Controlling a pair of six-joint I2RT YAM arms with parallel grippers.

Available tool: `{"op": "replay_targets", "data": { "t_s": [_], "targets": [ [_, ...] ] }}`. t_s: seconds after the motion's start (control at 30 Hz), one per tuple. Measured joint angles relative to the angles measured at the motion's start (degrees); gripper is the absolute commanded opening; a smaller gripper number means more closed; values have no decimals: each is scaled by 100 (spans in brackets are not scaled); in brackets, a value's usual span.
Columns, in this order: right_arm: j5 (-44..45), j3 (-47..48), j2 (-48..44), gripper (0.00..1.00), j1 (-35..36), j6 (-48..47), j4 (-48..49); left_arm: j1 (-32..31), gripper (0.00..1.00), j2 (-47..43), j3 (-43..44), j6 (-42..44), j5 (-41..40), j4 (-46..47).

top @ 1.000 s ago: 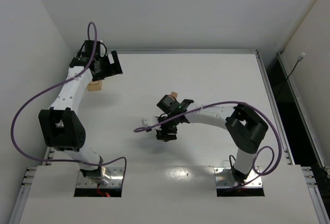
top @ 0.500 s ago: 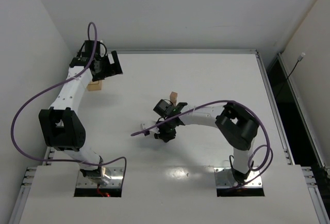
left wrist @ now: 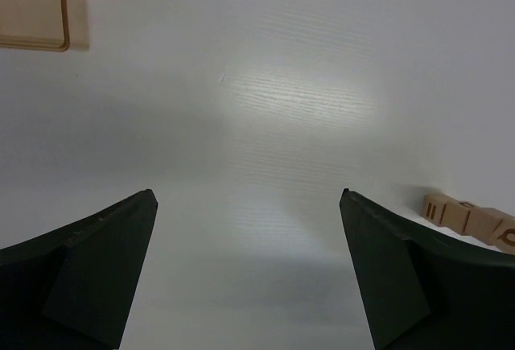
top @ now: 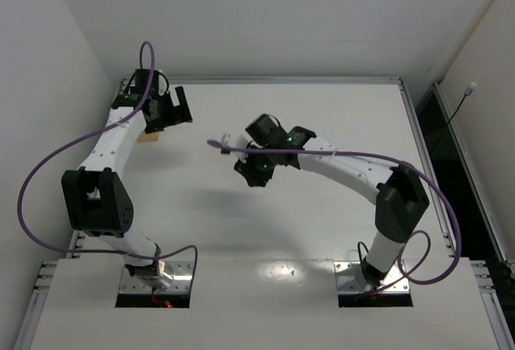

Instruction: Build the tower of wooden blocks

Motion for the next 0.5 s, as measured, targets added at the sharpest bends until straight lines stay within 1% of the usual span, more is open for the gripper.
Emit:
{"op": "replay_targets", "data": {
  "t_s": [0.13, 0.23, 0.33, 0.5],
  "targets": [
    [476, 1270, 70, 0, -256, 887, -645, -46, 96, -28, -133, -20, -26, 0],
    [841, 1908, 243, 0, -439, 1344, -966, -76, 96, -92, -144, -37, -35, 9],
    [1196, 2223, 402, 0, -656, 1751, -1215, -98, 96, -219, -144, -39, -81, 48],
    [1423, 2347, 789, 0, -999, 2330, -1403, -116, 96, -330, -144, -37, -153, 96]
  ]
}}
